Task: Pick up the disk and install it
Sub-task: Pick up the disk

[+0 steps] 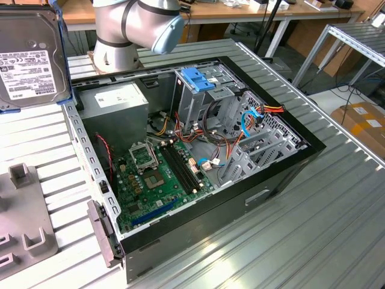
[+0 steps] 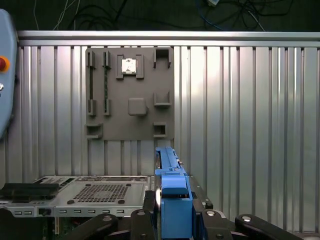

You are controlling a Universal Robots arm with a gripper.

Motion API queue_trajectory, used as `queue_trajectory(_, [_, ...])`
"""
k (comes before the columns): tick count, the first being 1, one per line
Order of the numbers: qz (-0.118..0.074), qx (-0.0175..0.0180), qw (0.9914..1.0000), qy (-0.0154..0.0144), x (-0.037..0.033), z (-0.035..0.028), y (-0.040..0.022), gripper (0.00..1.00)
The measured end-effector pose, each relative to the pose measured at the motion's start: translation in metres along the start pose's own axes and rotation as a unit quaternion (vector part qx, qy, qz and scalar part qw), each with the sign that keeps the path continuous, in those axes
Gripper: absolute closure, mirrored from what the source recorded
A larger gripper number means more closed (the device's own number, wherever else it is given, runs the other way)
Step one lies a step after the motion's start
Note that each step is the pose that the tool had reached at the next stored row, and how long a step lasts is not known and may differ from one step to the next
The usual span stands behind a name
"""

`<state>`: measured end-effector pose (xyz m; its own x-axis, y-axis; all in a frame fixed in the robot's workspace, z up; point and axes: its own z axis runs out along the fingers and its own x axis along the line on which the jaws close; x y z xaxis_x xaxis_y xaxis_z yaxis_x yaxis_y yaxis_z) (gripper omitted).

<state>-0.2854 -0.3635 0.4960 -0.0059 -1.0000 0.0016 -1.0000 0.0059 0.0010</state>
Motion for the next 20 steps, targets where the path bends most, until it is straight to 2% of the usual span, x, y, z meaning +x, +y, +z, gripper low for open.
queue_trajectory(6, [0.000, 0.0000, 1.00000, 0.0000, -0.0001, 0.0000, -0.0233, 0.63])
queue_trajectory(12, [0.000, 0.0000, 1.00000, 0.0000, -0.0001, 0.0000, -0.0245, 0.63])
queue_trajectory(13, [0.000, 0.0000, 1.00000, 0.0000, -0.0002, 0.0000, -0.0264, 0.63])
queue_trajectory(18, [0.000, 0.0000, 1.00000, 0.0000, -0.0003, -0.0001, -0.0503, 0.63])
queue_trajectory(20, [0.000, 0.0000, 1.00000, 0.0000, -0.0003, 0.0000, -0.0549, 0.63])
